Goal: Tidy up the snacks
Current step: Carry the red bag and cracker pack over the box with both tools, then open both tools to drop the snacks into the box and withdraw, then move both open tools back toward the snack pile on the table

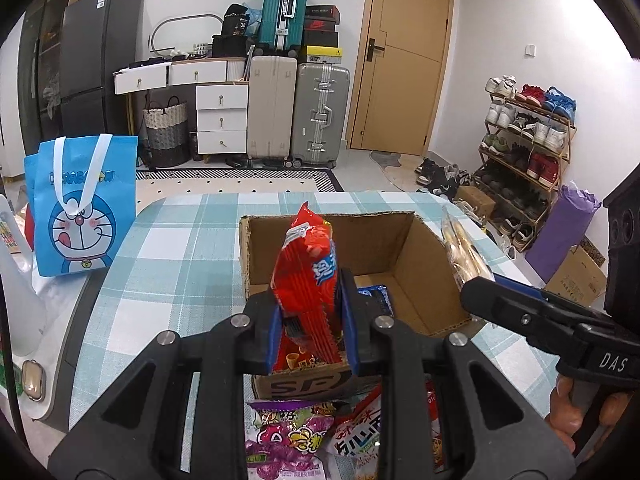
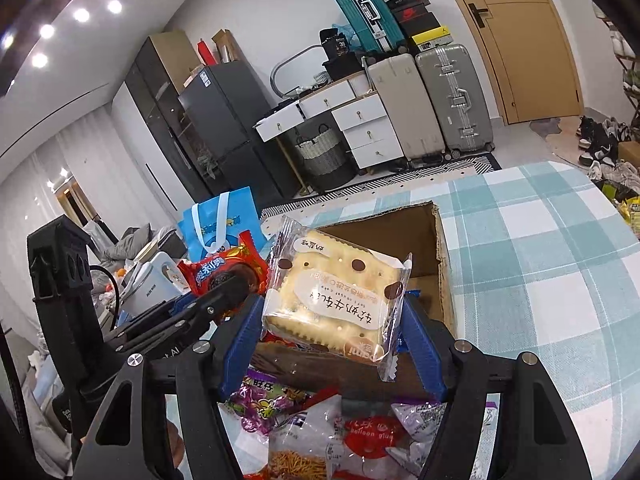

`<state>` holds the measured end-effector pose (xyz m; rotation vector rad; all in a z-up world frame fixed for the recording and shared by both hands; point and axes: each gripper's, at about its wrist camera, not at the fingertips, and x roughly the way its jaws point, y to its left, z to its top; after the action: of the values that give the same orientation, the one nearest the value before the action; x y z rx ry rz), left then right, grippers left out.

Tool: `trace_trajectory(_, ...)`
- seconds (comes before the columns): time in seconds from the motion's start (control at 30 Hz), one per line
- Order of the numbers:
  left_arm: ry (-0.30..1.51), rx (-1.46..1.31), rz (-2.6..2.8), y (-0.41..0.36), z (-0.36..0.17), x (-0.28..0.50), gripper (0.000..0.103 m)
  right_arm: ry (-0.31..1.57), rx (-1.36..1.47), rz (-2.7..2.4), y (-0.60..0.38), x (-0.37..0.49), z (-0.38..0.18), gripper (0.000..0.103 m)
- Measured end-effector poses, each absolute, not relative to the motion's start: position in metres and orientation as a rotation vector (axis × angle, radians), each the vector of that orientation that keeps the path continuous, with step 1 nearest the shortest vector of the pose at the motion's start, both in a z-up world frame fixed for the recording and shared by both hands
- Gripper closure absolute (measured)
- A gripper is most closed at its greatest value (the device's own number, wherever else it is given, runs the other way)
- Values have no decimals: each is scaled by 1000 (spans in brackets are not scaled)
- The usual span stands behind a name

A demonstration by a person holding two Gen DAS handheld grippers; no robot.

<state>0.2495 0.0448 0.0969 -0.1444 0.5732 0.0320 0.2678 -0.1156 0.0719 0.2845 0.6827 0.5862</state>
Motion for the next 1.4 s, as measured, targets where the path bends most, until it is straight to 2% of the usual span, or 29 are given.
trace_trajectory(0.53,651,-99,37,40,56,286,81,729,239,539,-103,291,59,32)
trace_trajectory(0.57,653,-97,38,39,55,287,81,722,227,538,-102,290,60,30)
trace_trajectory(0.6,654,-100,38,40,55,287,81,718,223,537,-103,288,61,22)
trace_trajectory(0.63,655,-106,34,40,55,287,81,709,223,535,-105,286,63,19)
trace_trajectory(0.7,654,-102,38,40,56,286,75,678,223,532,-110,280,68,15)
trace_trajectory(0.77,655,-90,45,41,57,284,56,654,212,522,-115,274,73,10)
trace_trajectory(0.8,650,-87,49,41,59,281,50,646,207,516,-117,272,75,6)
trace_trajectory(0.87,630,-80,62,42,63,274,23,632,203,508,-123,266,78,3)
trace_trajectory(0.9,624,-78,66,43,65,270,18,630,204,504,-126,263,79,1)
trace_trajectory(1.0,603,-84,77,46,71,258,14,632,210,478,-137,255,80,1)
trace_trajectory(1.07,604,-99,72,49,73,249,2,630,213,478,-142,250,80,1)
trace_trajectory(1.1,597,-108,76,52,75,242,0,630,213,477,-145,247,80,1)
trace_trajectory(1.4,577,-152,73,64,81,187,0,650,179,499,-147,216,72,1)
